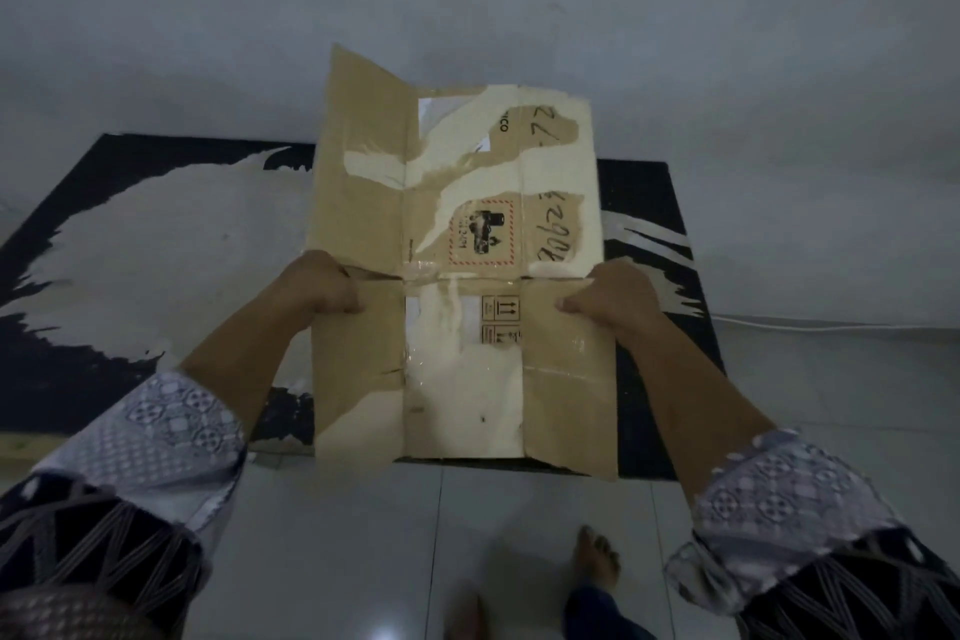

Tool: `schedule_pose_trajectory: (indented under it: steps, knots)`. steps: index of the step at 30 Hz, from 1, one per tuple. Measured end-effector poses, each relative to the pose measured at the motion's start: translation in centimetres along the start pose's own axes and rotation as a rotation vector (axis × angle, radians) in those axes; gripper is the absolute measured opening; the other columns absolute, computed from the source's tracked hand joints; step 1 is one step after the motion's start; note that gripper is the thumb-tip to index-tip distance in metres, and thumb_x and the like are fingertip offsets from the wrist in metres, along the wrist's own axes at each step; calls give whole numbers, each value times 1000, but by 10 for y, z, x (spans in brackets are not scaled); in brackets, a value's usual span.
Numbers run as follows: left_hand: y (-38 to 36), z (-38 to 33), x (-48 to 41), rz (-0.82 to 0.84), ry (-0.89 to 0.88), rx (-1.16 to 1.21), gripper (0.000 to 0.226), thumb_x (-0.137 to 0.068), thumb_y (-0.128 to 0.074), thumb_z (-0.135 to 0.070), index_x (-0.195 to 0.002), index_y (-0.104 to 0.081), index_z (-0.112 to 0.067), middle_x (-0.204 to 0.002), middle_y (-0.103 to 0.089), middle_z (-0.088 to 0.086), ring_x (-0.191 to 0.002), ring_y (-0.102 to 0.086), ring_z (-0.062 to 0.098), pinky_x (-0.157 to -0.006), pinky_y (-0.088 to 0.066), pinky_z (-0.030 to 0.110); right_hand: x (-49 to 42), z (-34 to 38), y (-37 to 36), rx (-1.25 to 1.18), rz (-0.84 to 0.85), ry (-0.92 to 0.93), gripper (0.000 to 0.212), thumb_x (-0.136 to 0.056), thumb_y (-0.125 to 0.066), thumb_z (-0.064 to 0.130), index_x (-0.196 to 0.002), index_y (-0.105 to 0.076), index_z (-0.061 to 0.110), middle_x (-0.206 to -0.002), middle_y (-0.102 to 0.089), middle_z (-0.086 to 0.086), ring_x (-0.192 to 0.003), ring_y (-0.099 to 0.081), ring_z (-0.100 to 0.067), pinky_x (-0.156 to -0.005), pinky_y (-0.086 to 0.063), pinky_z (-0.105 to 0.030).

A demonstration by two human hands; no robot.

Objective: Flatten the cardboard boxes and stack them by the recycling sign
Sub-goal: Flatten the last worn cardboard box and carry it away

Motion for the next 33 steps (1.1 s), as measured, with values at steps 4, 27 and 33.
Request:
schedule_pose_trajectory:
  steps: [4, 27, 33]
  knots:
    - [13, 23, -8, -170, 32, -36, 39, -70, -83, -24, -100, -67, -4, -102, -65, 11, -83, -57, 23, -70, -46, 30, -5, 8, -16, -85, -155, -41, 66, -81, -78, 33, -132, -46, 6, -122, -59, -11, -113, -58, -30, -82, -44, -33]
    - [-25, 146, -56, -368, 559, -351, 45, -87, -66, -25, -126, -50, -9, -135, -38, 18, -123, -41, 38, -103, -38, 49, -59, -47, -105, 247, -53, -227, 55, -83, -58, 22, -134, -38, 13, -141, -29, -17, -126, -34, -37, -104, -35, -49]
    - [-32, 132, -92, -187, 513, -270, 56, -78, -75, -24, -122, -50, -1, -128, -49, 21, -120, -48, 39, -85, -48, 42, -107, -16, -95, 29, -38, -192, 72, -90, -55, 55, -141, -28, 12, -142, -32, -18, -125, -37, -37, -96, -40, -48]
Point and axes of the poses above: each hand's wrist, its own x-axis away from the middle knuckle, its own y-axis out of the back of the hand, z = x × y, the point moved 9 cm from there along -x, towards the middle knuckle
